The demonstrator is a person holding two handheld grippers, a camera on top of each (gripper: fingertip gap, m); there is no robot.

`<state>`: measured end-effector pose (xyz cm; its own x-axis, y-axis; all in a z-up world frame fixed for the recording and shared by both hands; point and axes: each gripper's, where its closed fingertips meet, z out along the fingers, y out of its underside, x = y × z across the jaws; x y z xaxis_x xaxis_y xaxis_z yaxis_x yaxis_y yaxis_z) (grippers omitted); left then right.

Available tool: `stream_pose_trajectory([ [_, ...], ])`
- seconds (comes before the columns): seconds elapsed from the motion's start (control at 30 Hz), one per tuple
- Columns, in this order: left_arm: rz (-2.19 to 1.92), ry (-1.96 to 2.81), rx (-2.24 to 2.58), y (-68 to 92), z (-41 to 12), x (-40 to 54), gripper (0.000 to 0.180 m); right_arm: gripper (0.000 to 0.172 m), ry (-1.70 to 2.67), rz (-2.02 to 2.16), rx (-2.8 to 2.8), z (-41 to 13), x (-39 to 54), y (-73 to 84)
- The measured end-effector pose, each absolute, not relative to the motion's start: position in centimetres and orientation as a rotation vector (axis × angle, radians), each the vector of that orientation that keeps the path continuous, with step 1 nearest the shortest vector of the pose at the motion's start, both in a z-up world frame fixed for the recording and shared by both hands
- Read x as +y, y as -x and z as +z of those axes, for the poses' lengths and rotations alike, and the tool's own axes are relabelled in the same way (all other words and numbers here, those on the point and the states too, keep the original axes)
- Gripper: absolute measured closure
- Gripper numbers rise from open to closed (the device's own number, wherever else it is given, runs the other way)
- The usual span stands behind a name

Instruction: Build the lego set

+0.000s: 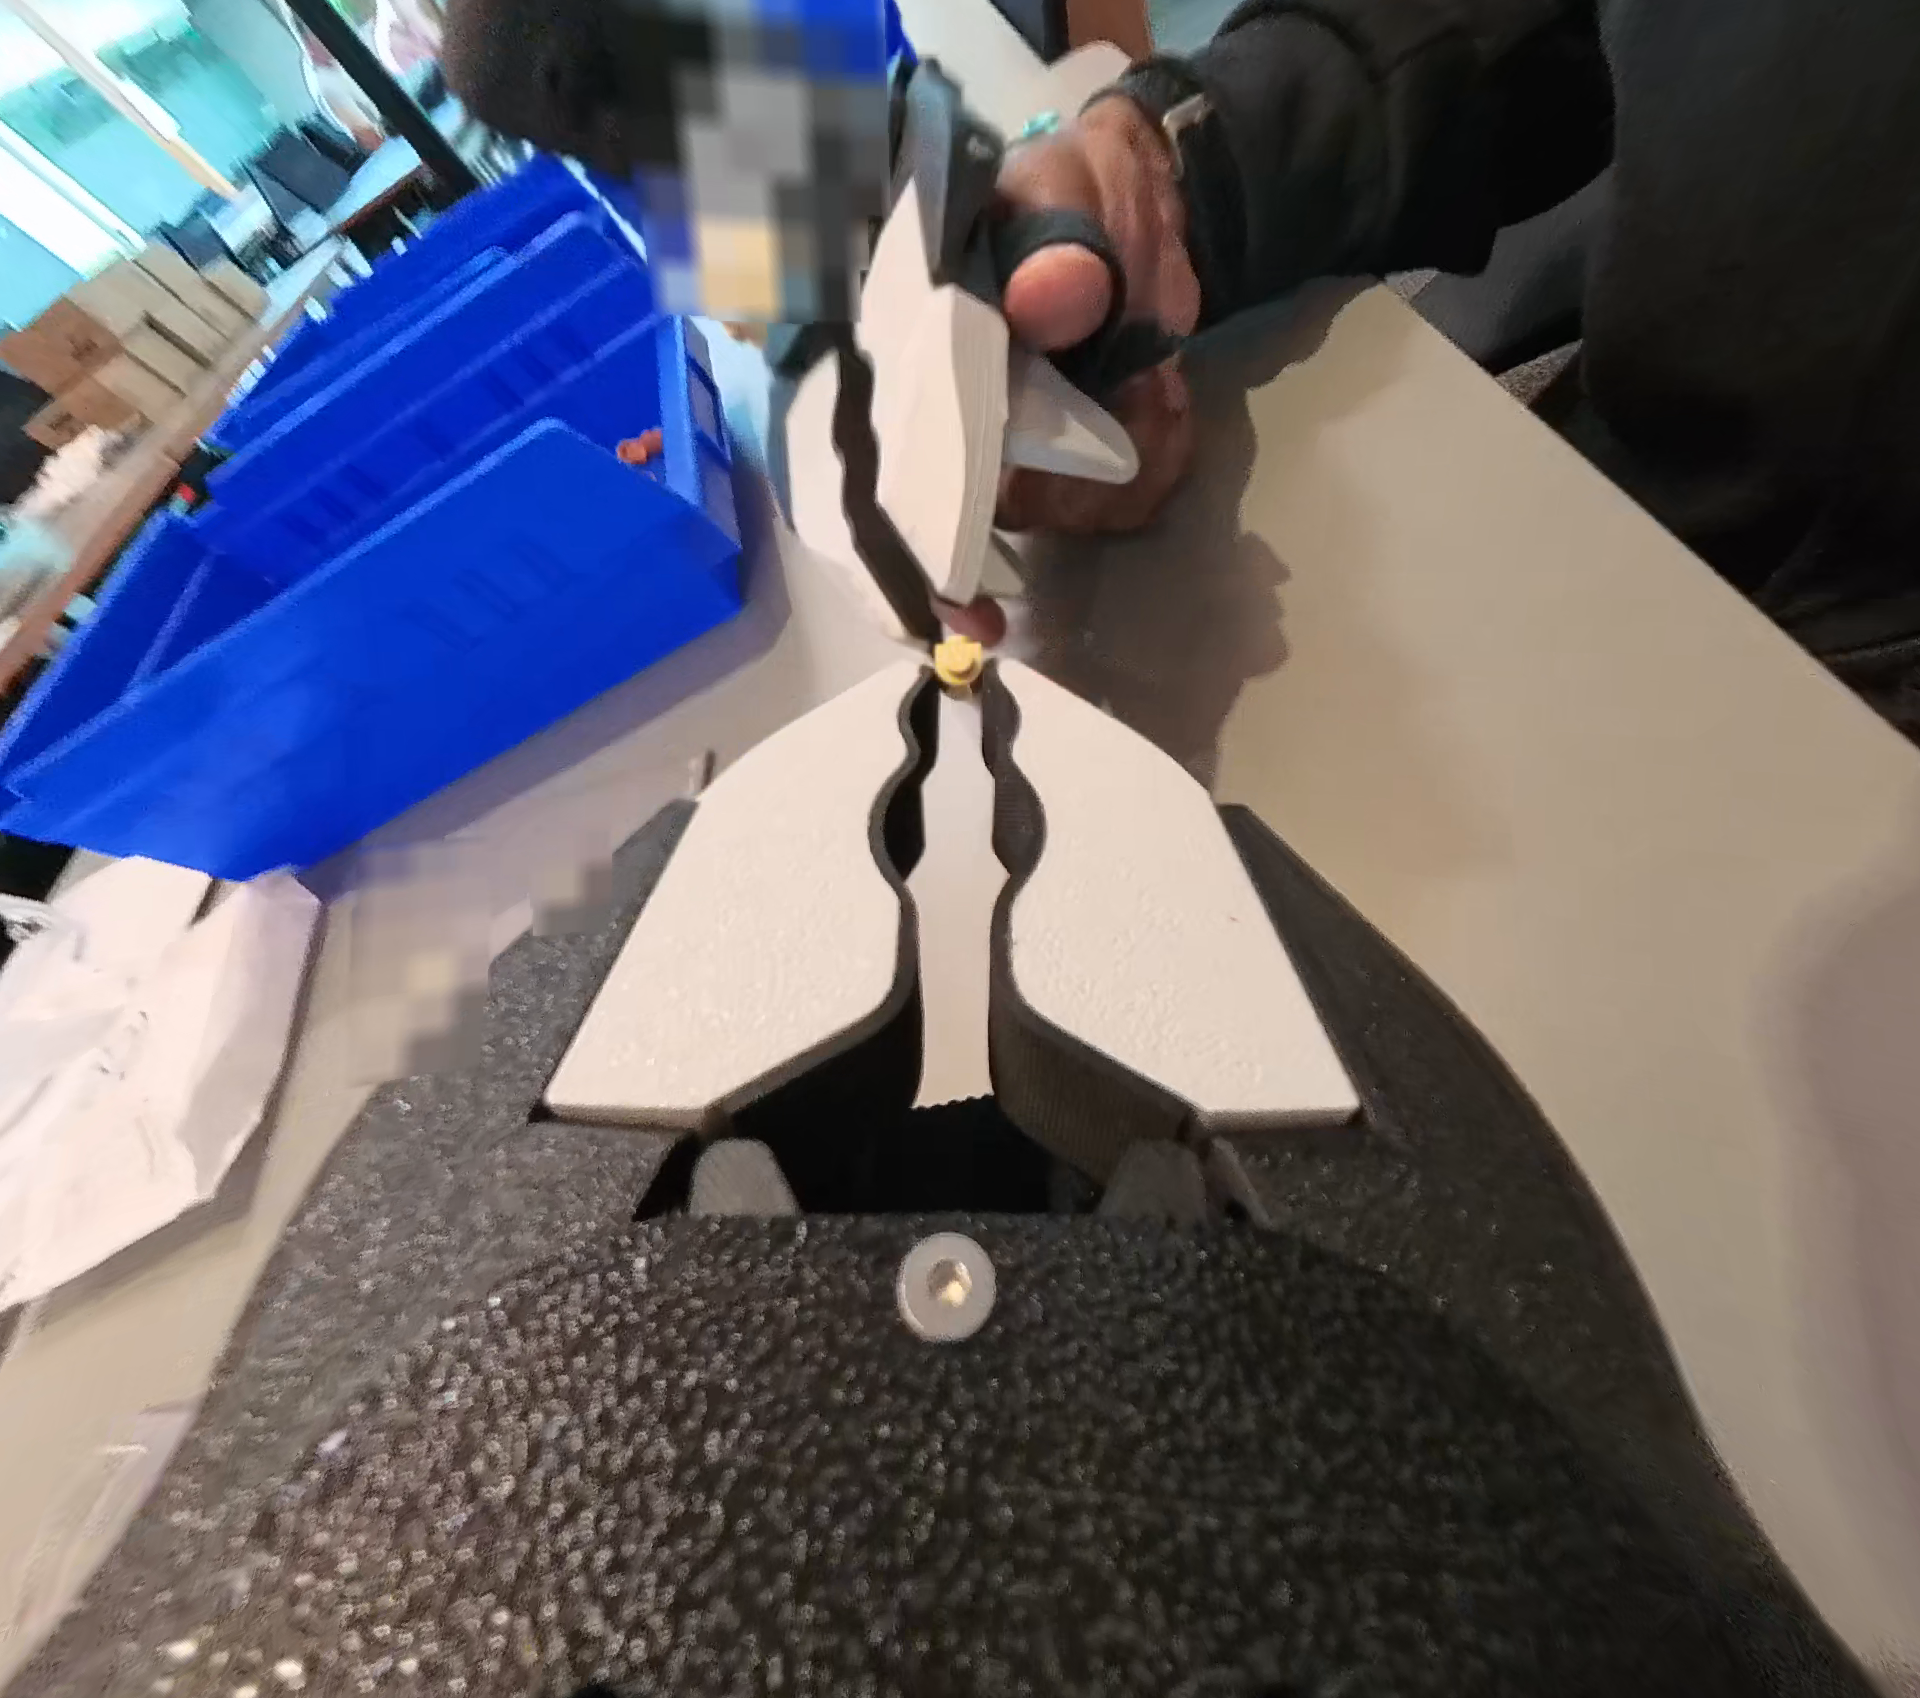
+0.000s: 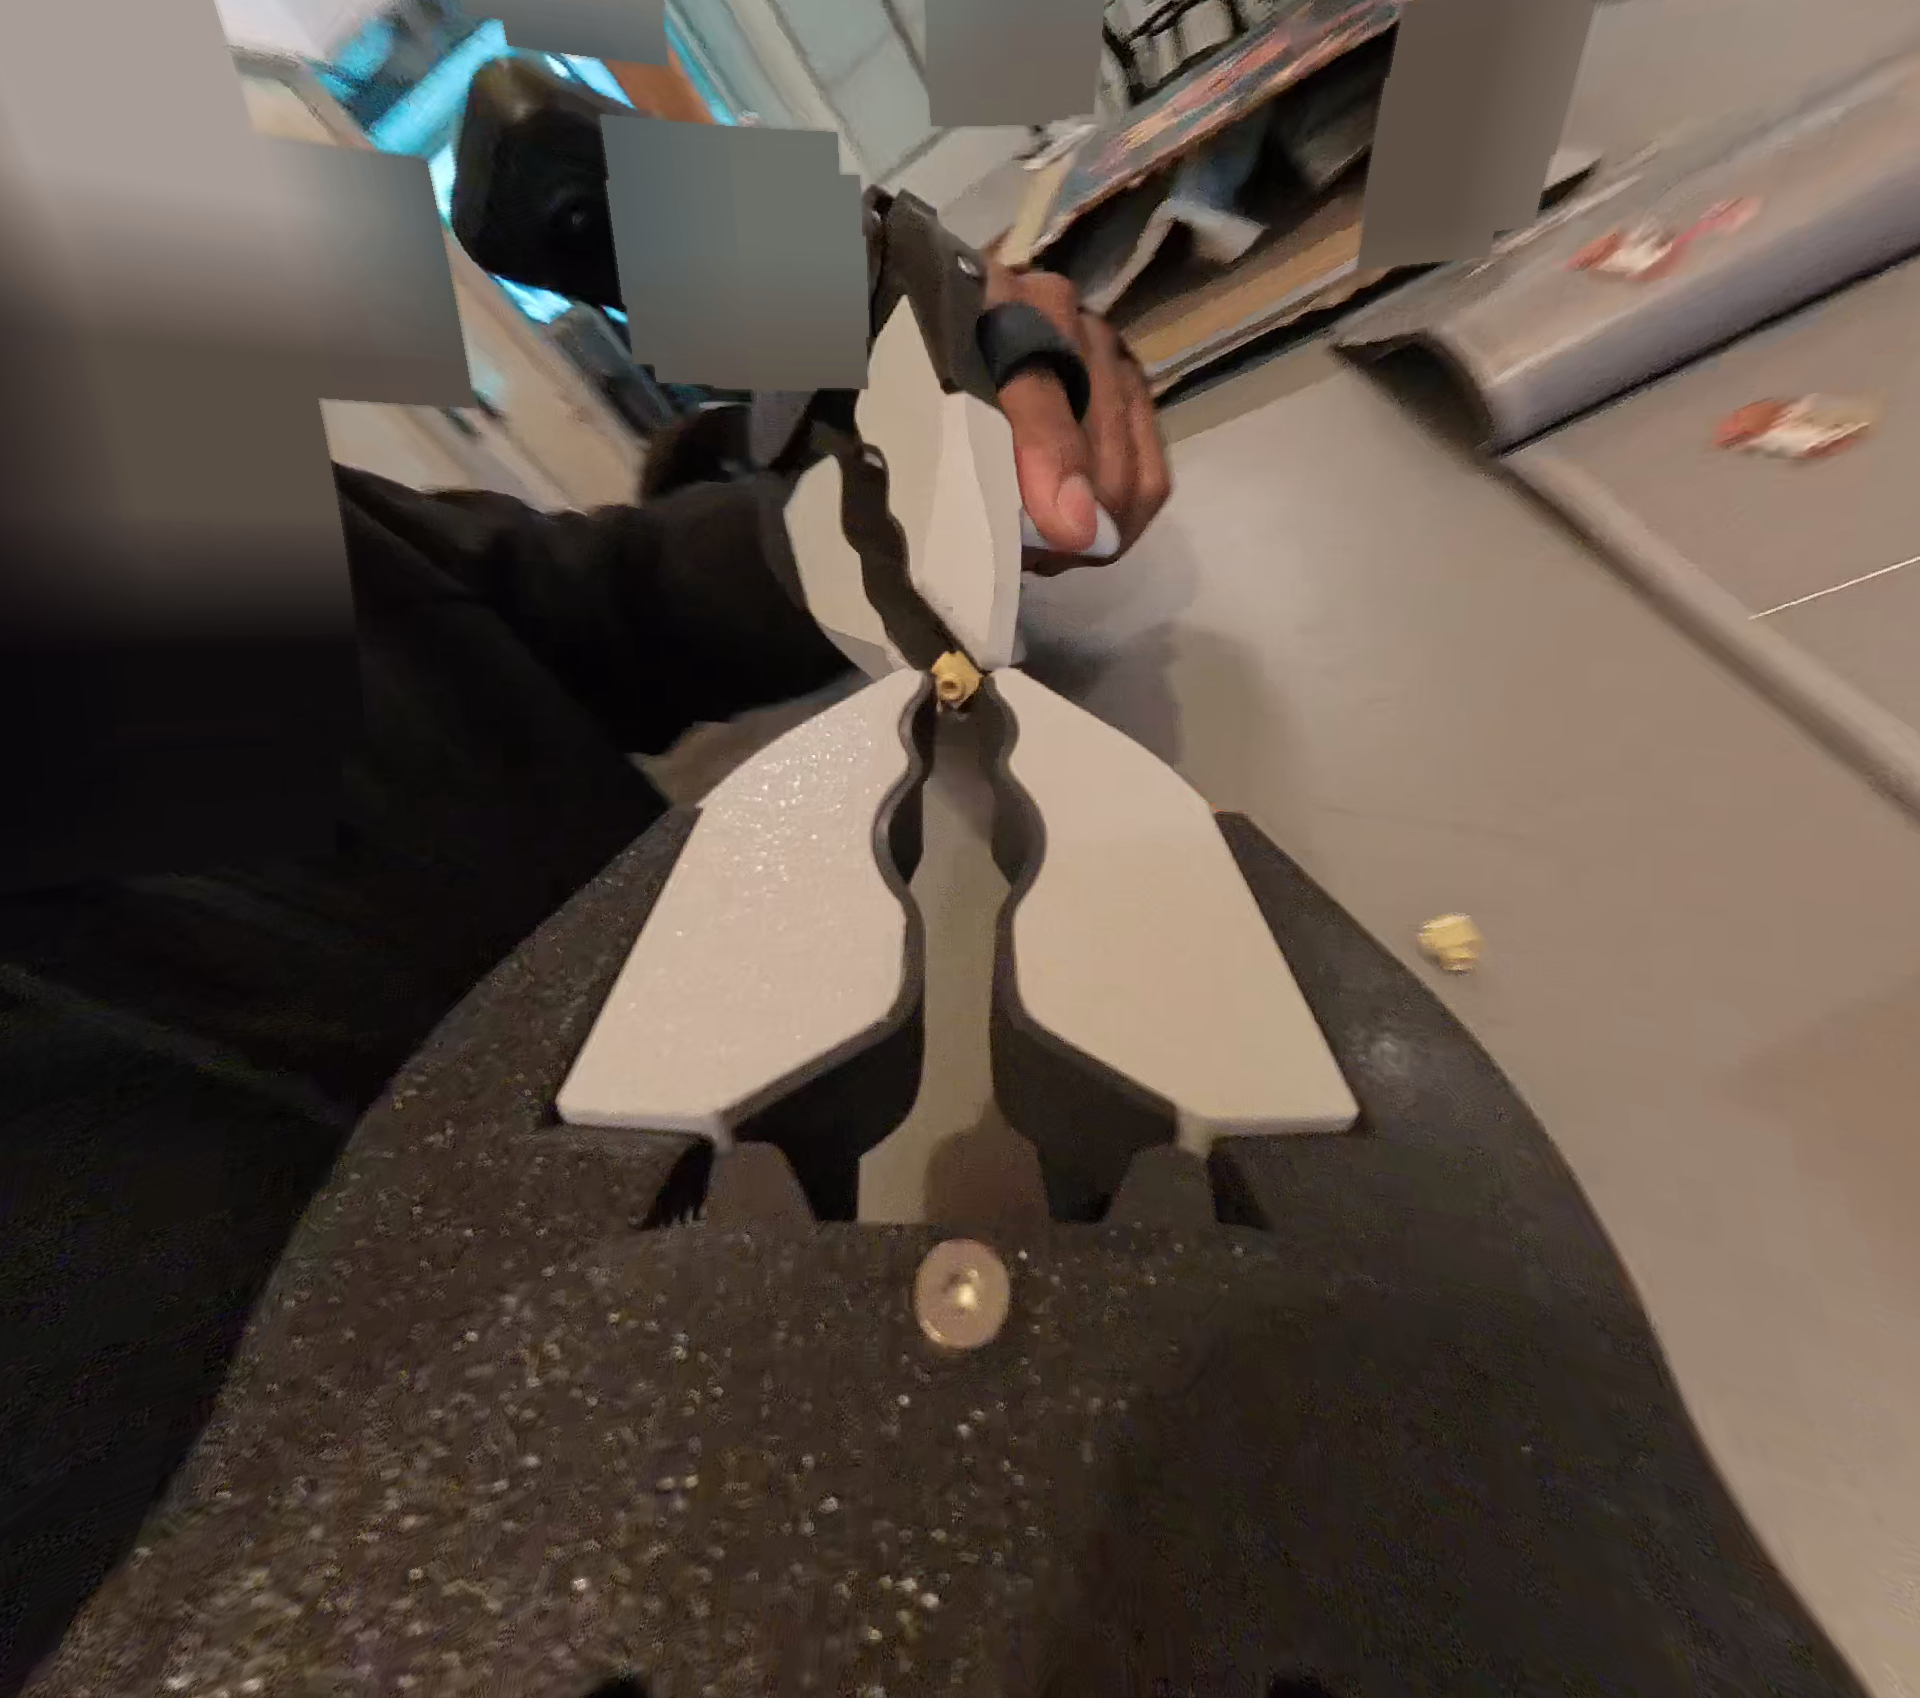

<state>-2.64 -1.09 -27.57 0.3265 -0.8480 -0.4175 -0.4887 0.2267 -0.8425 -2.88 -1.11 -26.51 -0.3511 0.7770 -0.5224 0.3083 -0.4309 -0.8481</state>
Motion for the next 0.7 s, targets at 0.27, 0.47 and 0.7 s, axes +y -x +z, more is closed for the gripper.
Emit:
stream_pose_trajectory([
  [0.27,-0.521,1.566,1.263,2.9,-28.3,-0.9,0.173,0.158,1.295,1.380,-1.601,-27.7,-1.1,2.8],
  [0.47,-0.552,1.591,1.277,2.8,-28.6,-1.2,0.173,0.159,1.255,1.315,-1.607,-27.8,-1.2,3.1],
  [0.7,-0.585,1.596,1.287,2.4,-28.7,-1.5,0.173,0.163,1.222,1.308,-1.630,-27.8,-1.7,3.1],
])
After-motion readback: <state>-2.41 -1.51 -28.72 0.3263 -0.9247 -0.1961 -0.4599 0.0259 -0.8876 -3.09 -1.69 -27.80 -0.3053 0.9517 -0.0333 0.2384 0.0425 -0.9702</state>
